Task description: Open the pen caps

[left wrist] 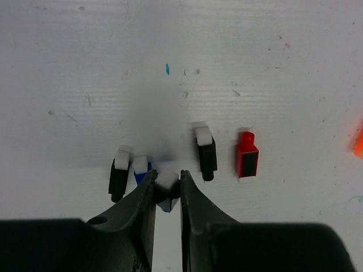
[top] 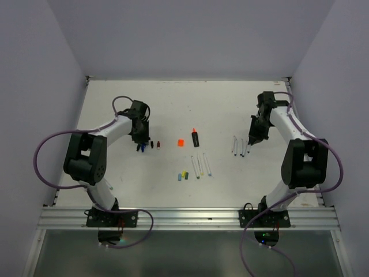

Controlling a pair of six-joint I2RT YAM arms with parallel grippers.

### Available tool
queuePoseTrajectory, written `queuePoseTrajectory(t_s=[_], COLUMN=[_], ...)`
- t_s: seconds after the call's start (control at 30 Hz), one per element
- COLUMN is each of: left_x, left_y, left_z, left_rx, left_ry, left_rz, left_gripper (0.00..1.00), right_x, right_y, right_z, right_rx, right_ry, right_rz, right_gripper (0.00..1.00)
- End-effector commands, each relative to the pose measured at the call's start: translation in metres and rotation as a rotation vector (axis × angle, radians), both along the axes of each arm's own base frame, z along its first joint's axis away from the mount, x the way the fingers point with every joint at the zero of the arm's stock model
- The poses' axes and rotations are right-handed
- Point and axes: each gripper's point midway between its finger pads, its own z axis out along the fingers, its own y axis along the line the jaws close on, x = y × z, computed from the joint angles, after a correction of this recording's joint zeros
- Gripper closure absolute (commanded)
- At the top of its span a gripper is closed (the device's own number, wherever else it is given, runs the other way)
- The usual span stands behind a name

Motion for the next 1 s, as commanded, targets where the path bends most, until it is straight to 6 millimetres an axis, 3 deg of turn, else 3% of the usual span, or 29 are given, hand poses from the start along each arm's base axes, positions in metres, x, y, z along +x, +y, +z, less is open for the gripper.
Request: queuePoseTrajectory(t_s=[0.0, 0.4, 0.43, 0.5, 0.67, 0.97], left_x=[0.019, 0.011, 0.012, 0.014, 0.013, 0.011], left_y=[-0.001, -0.004, -0.004, -0.004, -0.004, -0.001], left_z=[0.008, -0.010, -0.010, -0.010, -0.014, -0.013], left_rx=[0.011, -0.010, -0.011, -0.010, -0.009, 0.002], left_ry=[-0.061, -0.017, -0.017, -0.020, -0.011, -0.011], left_rz=[-0.022, 0.005, 0.006, 0.007, 0.010, 0.026], left_gripper=[1.00, 0.92, 0.92, 0.91, 0.78, 0.61], right_x=[0.015, 0.011, 0.011, 0.010, 0.004, 0.004], right_y=[-0.008, -0.020, -0.030, -0.033, -0.039, -0.030], right_z=[-0.006, -0.043, -0.045, -0.047, -0.056, -0.070], right_rx=[-0.030, -0.076, -0.082, -0.092, -0.098, -0.045], right_ry=[-0.035, 0.040, 0.047, 0.051, 0.076, 0.091], right_rz=[-0.015, -0.065, -0.095, -0.100, -0.101, -0.083], right_gripper=[1.00, 1.00, 1.00, 1.00, 1.00, 0.96])
